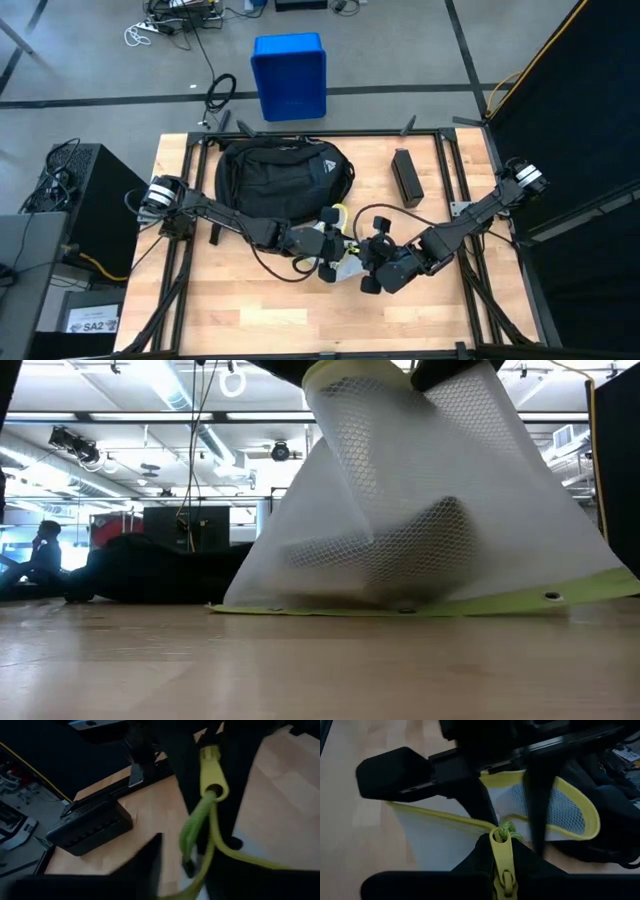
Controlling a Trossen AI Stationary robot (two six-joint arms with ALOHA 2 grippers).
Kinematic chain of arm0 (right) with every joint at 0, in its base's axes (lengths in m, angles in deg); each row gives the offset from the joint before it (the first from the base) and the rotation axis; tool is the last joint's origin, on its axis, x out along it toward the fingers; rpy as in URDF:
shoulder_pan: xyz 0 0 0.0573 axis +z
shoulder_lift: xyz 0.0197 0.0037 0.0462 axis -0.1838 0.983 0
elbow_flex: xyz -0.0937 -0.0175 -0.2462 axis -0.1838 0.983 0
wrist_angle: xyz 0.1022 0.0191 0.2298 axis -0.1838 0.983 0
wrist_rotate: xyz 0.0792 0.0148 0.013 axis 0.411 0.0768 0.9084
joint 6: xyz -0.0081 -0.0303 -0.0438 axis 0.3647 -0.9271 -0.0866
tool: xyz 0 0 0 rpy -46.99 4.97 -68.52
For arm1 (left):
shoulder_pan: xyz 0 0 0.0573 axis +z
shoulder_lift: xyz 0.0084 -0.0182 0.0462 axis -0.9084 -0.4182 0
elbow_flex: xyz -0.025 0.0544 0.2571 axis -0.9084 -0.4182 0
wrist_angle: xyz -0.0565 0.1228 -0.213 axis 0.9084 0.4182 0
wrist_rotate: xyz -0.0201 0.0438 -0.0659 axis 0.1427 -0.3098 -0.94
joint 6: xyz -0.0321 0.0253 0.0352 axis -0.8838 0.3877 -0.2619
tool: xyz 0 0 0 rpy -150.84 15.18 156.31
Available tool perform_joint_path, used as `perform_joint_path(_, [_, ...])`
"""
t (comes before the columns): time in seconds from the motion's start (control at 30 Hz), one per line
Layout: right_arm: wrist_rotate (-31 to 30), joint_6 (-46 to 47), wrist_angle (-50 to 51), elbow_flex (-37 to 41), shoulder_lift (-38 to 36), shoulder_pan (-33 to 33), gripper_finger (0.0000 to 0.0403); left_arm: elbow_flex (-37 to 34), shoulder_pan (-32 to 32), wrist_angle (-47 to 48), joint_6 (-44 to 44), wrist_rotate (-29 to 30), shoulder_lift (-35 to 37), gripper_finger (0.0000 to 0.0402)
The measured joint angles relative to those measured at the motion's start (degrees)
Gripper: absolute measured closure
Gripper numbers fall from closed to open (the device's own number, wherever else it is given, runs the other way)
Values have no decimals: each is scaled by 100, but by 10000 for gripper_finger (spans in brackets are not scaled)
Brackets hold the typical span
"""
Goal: Unpack backpack
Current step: Close the yellow zip bag
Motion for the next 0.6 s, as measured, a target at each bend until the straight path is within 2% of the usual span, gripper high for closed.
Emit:
perform_joint_path(0.07, [-1,0,2,-2,0,0,403,2,-2,10,-2,2,0,387])
perform_joint_path(0.6, [-105,105,671,-56,0,277,403,19,-258,85,374,206,120,401])
